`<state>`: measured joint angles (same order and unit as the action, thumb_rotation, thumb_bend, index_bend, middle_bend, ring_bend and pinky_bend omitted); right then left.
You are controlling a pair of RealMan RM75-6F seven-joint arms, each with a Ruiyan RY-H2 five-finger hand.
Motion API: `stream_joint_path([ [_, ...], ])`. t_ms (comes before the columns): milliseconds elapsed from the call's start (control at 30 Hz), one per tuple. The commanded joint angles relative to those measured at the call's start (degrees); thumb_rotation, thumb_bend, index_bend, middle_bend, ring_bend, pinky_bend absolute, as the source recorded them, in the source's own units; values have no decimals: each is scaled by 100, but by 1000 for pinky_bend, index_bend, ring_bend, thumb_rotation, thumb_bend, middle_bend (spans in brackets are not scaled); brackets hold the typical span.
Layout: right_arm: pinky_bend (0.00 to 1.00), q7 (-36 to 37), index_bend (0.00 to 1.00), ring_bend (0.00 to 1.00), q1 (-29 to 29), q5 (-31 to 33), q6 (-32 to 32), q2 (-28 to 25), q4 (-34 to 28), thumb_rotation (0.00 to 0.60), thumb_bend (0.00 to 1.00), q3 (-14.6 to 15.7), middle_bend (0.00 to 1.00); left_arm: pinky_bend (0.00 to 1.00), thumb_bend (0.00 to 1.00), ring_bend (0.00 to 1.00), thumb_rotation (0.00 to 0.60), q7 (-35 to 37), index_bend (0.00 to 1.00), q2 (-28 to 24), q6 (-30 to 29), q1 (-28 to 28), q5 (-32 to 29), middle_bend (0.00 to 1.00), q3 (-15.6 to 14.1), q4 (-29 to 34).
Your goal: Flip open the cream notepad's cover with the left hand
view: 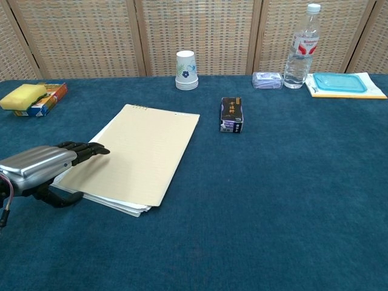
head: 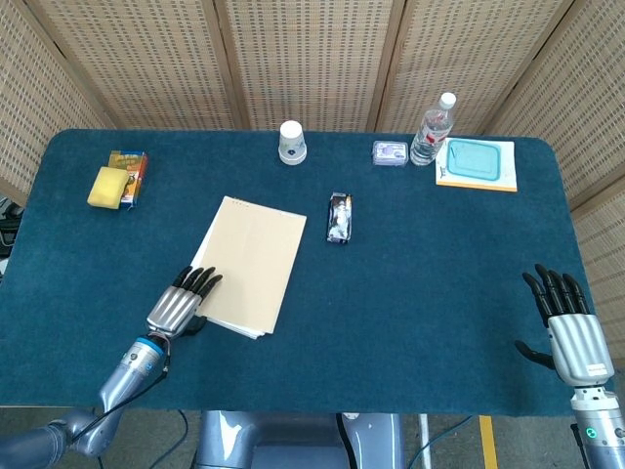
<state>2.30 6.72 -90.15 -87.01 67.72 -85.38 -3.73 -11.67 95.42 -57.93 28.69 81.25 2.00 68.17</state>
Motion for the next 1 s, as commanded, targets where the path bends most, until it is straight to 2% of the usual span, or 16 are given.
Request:
stream_joint_path([
  [33, 0, 5, 0, 0, 1, 6, 6, -2, 2, 600, 0, 0, 0, 0, 520, 0, 600, -9, 0, 24, -19, 21, 2, 0, 14, -29],
  [333, 0, 44, 0, 0, 7, 18, 24, -5, 2, 600, 0, -1, 0, 0, 536, 0, 600, -78, 0, -45, -39, 177, -22, 0, 177, 44],
  [567, 0, 44, 0, 0, 17, 37, 56, 3, 10, 600, 0, 0, 0, 0, 533, 0, 600, -231, 0, -178, 190, 473, -216, 0, 447, 114],
  [1000, 0, 32, 0, 0, 37, 76, 120, 29, 38, 600, 0, 2, 0, 0, 533, 0, 600, -367, 0, -81, 545, 699, -395, 0, 383, -113],
])
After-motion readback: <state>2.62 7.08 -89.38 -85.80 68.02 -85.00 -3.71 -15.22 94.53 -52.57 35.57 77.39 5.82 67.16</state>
